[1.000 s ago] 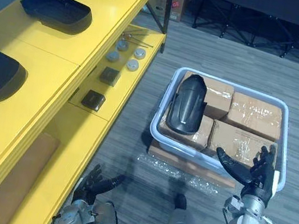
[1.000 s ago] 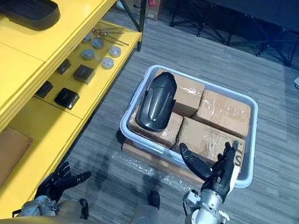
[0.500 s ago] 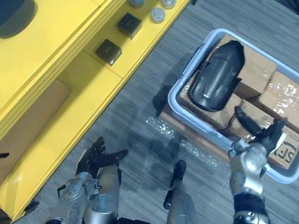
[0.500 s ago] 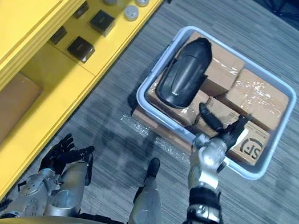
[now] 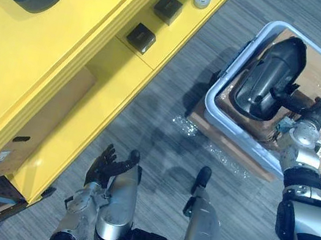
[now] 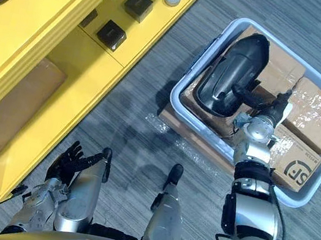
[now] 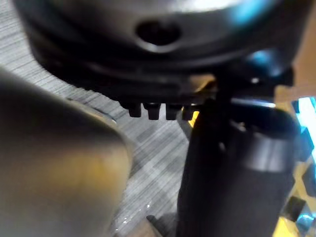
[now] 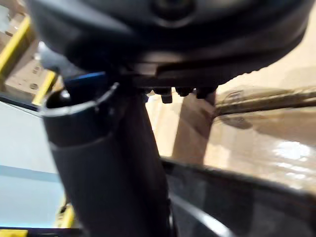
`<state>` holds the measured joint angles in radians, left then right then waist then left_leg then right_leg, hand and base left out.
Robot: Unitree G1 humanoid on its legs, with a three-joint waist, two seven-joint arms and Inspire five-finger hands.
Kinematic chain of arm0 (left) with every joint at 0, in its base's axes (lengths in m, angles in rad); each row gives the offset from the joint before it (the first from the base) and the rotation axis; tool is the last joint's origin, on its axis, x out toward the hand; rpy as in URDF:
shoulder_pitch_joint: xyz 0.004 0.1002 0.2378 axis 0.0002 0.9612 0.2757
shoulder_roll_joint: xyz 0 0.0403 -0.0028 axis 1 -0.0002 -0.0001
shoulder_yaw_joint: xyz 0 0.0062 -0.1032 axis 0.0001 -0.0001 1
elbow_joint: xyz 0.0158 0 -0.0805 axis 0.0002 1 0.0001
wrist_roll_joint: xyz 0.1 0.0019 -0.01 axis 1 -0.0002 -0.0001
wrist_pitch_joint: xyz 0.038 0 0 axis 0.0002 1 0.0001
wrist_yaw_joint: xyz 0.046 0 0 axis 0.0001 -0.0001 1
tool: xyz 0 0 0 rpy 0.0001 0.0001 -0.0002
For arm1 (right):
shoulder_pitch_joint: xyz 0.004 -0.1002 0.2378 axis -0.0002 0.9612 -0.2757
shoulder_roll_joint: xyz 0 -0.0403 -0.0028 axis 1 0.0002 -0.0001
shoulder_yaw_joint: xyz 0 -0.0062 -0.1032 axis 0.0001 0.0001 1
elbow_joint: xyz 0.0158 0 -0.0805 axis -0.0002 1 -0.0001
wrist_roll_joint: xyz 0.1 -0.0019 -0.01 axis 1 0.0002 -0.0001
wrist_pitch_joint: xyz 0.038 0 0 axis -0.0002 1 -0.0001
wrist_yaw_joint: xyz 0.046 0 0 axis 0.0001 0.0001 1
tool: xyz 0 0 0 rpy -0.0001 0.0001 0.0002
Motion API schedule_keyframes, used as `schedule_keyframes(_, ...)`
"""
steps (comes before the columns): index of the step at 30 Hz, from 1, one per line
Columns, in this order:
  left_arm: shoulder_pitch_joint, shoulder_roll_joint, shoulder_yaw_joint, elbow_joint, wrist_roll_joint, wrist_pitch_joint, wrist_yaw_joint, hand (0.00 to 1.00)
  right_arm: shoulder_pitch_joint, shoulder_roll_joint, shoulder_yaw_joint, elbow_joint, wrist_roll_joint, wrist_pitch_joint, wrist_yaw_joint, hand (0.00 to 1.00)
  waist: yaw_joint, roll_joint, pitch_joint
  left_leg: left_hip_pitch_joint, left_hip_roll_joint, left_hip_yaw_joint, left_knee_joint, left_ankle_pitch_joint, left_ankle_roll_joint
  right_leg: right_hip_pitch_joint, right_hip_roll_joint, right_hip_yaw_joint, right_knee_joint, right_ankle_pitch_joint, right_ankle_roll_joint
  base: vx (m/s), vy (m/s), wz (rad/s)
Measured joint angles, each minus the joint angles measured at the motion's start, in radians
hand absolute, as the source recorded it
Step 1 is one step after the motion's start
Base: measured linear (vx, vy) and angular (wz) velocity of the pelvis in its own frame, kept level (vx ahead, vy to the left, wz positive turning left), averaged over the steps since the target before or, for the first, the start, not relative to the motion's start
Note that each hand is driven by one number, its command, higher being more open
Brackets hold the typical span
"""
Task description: Walk over and take three plastic housings, then place them on the shelf
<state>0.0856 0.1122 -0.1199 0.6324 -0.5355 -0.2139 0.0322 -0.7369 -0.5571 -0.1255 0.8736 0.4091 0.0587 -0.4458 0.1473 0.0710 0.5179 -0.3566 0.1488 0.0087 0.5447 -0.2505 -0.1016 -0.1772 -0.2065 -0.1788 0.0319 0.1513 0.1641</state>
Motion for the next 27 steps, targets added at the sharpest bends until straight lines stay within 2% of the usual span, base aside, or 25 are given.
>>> schedule_keyframes(3, -0.012, -0.016, -0.01, 0.025, -0.014, -0.004, 0.012, 1.0, -0.052, -0.049, 0.012, 0.021, -0.002, 0.036, -0.001, 1.0, 0.011, 0.034, 0.004, -0.026, 0.0, -0.002, 0.022, -0.002, 0.002, -0.029, -0.003, -0.01, 0.023, 0.0, 0.0, -0.07, 0.028, -0.02)
schedule_keyframes(4, -0.019, -0.017, -0.016, 0.035, -0.018, -0.004, 0.016, 1.0, -0.08, -0.071, 0.021, 0.04, -0.003, 0.06, 0.0, 0.0, 0.017, 0.048, 0.006, -0.028, 0.0, -0.003, 0.027, -0.002, 0.002, -0.03, -0.003, -0.01, 0.027, 0.001, 0.001, -0.09, 0.033, -0.03)
schedule_keyframes(10, -0.051, -0.026, -0.05, 0.094, -0.095, -0.023, 0.03, 1.0, -0.156, -0.172, 0.099, 0.103, -0.069, 0.147, 0.001, 0.0, 0.042, 0.095, 0.005, -0.069, -0.005, 0.0, 0.045, 0.003, 0.009, -0.091, -0.017, -0.019, 0.079, -0.002, 0.002, -0.08, 0.026, -0.03)
schedule_keyframes(16, -0.073, -0.027, -0.071, 0.126, -0.096, -0.031, 0.029, 1.0, -0.156, -0.234, 0.137, 0.136, -0.174, 0.219, 0.037, 0.0, 0.044, 0.102, 0.001, -0.077, -0.025, -0.017, 0.027, 0.014, 0.007, -0.111, -0.037, -0.037, 0.109, -0.009, -0.008, -0.06, 0.028, 0.08)
schedule_keyframes(21, -0.081, -0.03, -0.086, 0.145, -0.101, -0.046, 0.029, 1.0, -0.185, -0.241, 0.138, 0.165, -0.211, 0.265, 0.047, 0.0, 0.039, 0.107, -0.003, -0.074, -0.032, -0.032, 0.004, 0.032, -0.007, -0.125, -0.035, -0.039, 0.119, -0.012, -0.013, -0.01, 0.004, 0.0)
schedule_keyframes(22, -0.082, -0.028, -0.095, 0.144, -0.101, -0.046, 0.029, 1.0, -0.181, -0.231, 0.133, 0.176, -0.205, 0.269, 0.078, 0.0, 0.038, 0.11, -0.005, -0.074, -0.032, -0.032, 0.001, 0.039, -0.002, -0.129, -0.035, -0.039, 0.123, -0.013, -0.015, 0.0, 0.0, 0.0)
schedule_keyframes(27, -0.082, -0.024, -0.111, 0.144, -0.1, -0.044, 0.03, 1.0, -0.189, -0.203, 0.11, 0.176, -0.207, 0.266, 0.114, 0.0, 0.018, 0.119, -0.011, -0.052, -0.031, -0.025, -0.004, 0.043, 0.001, -0.114, -0.035, -0.036, 0.124, -0.013, -0.016, 0.0, 0.02, -0.02)
